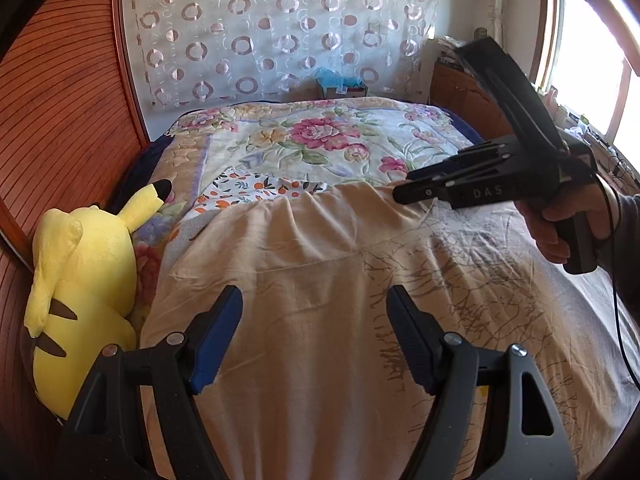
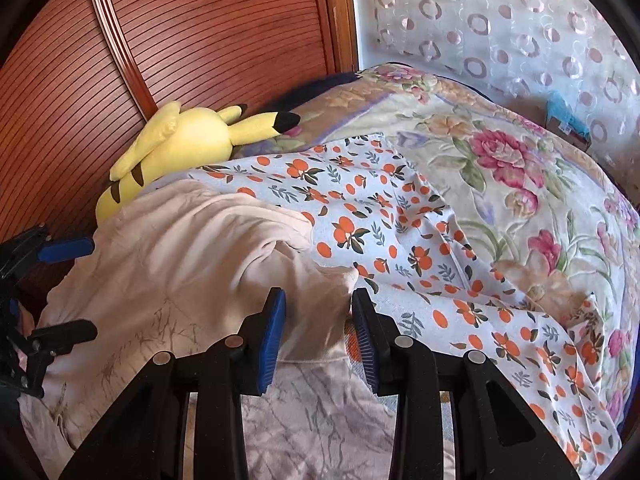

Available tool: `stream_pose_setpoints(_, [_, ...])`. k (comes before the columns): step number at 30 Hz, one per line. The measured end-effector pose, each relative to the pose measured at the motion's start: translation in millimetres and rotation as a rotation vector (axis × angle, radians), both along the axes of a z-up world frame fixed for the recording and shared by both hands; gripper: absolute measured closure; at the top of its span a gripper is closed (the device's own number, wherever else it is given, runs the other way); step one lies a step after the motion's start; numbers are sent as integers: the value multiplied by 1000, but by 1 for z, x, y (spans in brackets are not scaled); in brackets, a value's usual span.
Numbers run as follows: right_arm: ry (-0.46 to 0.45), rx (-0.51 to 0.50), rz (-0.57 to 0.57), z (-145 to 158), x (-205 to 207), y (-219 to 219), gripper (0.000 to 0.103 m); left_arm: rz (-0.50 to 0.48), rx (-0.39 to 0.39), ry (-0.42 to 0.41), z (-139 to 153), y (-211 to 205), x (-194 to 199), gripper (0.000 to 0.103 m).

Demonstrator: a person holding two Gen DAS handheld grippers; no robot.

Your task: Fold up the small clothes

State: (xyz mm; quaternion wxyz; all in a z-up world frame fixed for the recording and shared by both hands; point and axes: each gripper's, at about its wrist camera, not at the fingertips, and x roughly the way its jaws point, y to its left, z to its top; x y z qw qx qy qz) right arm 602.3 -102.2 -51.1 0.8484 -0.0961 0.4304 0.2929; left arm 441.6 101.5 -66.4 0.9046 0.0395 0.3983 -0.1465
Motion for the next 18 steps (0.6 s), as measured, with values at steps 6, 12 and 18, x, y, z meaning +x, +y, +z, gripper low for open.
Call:
stream_pose_setpoints(6, [-6,26,-18,0,4,-3,97,6,3,11,-6,4,4,28])
stream_pose_setpoints(12, [-67,82,47,9,-21,0,99,20,5,13,-8,9,0,28])
stream_pose_setpoints(18, [-121,157,92,27,-58,-19,99,38,7,0,-4,16,-7,28])
